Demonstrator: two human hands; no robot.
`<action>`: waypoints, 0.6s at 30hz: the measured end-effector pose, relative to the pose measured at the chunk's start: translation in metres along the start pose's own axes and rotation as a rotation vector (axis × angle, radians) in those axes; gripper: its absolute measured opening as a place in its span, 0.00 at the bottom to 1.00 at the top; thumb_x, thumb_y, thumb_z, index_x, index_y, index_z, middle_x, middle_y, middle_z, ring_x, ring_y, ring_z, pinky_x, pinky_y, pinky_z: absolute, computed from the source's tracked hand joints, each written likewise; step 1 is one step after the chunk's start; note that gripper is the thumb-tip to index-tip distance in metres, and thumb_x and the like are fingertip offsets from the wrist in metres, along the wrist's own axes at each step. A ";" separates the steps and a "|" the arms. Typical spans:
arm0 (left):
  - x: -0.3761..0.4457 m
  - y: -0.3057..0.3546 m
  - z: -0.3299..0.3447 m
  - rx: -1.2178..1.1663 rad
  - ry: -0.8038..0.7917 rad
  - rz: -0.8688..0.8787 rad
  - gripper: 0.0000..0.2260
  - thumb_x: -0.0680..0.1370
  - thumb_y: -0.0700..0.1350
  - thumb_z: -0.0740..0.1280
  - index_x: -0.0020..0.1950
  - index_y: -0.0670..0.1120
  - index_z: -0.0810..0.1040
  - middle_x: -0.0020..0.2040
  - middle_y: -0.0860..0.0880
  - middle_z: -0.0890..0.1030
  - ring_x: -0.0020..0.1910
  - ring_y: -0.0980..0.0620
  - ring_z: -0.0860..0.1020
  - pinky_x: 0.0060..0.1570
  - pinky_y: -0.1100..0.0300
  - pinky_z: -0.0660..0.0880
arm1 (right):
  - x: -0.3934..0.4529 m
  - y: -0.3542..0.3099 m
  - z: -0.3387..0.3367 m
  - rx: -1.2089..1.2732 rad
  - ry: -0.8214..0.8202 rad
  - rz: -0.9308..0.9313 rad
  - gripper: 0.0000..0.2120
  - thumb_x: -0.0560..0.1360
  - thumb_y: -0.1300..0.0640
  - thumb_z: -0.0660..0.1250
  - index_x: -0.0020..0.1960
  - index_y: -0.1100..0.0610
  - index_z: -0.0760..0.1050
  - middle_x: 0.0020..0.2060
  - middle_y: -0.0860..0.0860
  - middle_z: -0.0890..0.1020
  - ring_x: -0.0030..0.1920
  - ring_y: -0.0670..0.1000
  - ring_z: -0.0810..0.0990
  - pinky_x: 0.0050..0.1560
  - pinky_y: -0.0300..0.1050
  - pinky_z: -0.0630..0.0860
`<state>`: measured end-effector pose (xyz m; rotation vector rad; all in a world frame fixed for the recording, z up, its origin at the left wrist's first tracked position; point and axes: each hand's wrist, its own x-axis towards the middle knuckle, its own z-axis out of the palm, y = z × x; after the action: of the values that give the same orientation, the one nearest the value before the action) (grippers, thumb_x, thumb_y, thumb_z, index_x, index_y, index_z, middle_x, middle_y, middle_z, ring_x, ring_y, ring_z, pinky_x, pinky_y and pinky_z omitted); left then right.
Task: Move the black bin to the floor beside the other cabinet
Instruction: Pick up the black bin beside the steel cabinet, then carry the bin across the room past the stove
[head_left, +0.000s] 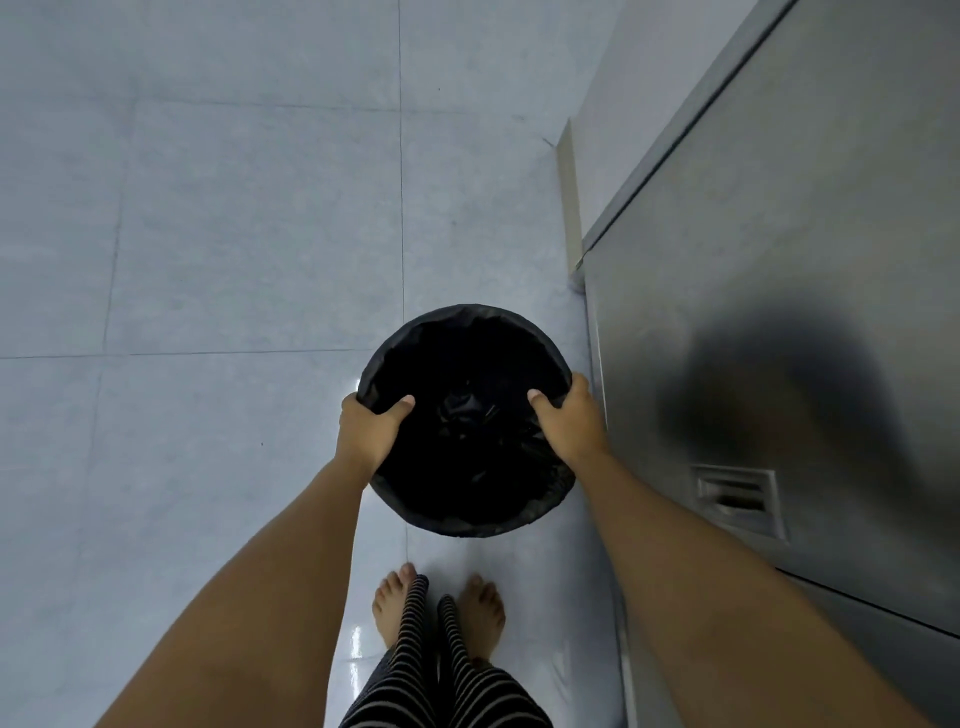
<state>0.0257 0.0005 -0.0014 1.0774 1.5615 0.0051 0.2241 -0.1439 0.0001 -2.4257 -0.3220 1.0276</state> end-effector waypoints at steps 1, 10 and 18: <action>-0.014 0.011 -0.007 0.001 0.002 0.012 0.33 0.74 0.53 0.72 0.72 0.41 0.64 0.67 0.42 0.75 0.65 0.39 0.76 0.66 0.47 0.72 | -0.012 -0.012 -0.011 -0.003 0.005 -0.006 0.29 0.74 0.41 0.66 0.70 0.54 0.66 0.61 0.53 0.78 0.60 0.58 0.79 0.61 0.57 0.77; -0.143 0.136 -0.088 0.020 0.023 0.141 0.33 0.73 0.56 0.73 0.71 0.41 0.67 0.64 0.42 0.78 0.62 0.40 0.78 0.62 0.49 0.74 | -0.121 -0.130 -0.118 0.026 0.004 -0.063 0.28 0.75 0.43 0.66 0.70 0.55 0.65 0.63 0.55 0.78 0.62 0.60 0.78 0.62 0.56 0.76; -0.217 0.211 -0.149 -0.005 0.043 0.229 0.36 0.70 0.57 0.74 0.70 0.40 0.68 0.63 0.42 0.78 0.60 0.40 0.79 0.62 0.48 0.75 | -0.181 -0.215 -0.173 0.033 0.040 -0.142 0.33 0.75 0.42 0.66 0.73 0.58 0.63 0.65 0.57 0.77 0.63 0.61 0.77 0.64 0.55 0.75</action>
<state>0.0159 0.0667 0.3293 1.2542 1.4668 0.1891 0.2186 -0.0890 0.3255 -2.3534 -0.4534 0.9145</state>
